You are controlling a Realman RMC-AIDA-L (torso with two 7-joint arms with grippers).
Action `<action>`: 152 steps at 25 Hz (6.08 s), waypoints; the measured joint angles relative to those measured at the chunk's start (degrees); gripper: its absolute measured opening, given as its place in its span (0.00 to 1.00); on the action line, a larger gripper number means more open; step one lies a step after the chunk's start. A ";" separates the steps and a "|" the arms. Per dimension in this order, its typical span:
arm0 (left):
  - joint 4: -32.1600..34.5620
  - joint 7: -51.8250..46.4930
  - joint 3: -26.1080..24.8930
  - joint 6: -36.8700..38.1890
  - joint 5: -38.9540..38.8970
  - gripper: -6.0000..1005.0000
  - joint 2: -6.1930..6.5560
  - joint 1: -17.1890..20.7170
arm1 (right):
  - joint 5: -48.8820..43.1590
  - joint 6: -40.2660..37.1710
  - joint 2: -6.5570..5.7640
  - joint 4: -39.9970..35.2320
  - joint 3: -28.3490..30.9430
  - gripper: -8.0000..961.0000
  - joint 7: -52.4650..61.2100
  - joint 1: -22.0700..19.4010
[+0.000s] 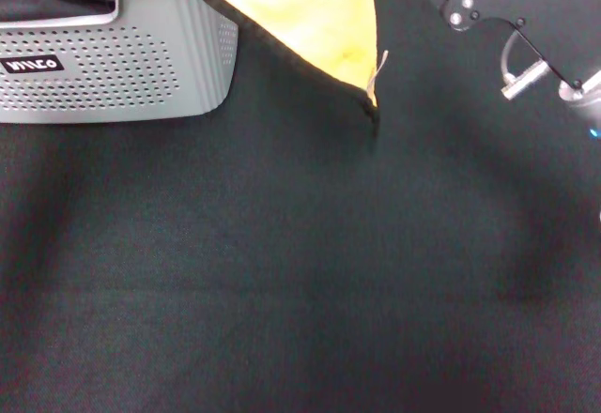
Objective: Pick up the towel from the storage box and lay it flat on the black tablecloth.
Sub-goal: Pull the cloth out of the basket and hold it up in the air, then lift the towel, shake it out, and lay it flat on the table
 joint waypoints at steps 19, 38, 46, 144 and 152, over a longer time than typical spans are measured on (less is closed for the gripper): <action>-0.04 -0.01 0.14 0.05 -0.19 0.03 -0.11 0.28 | 0.09 1.92 -0.01 -0.27 -4.51 0.44 -0.09 -0.54; -0.09 0.12 0.68 0.06 0.22 0.03 -0.11 1.19 | 0.67 -0.54 0.00 -3.21 -5.16 0.37 -1.02 -1.22; -0.09 0.11 0.68 0.06 0.27 0.03 -0.11 1.19 | 0.80 -0.48 0.00 -3.21 -5.05 0.28 -1.12 -1.18; -78.56 58.86 -16.35 24.88 -18.10 0.37 -0.03 1.00 | -48.32 15.72 -1.07 -37.46 30.85 0.04 74.16 -6.43; -87.75 69.36 -16.29 25.48 -21.37 0.40 -0.33 0.53 | -48.25 16.59 -0.71 -37.56 30.88 0.05 74.04 -5.99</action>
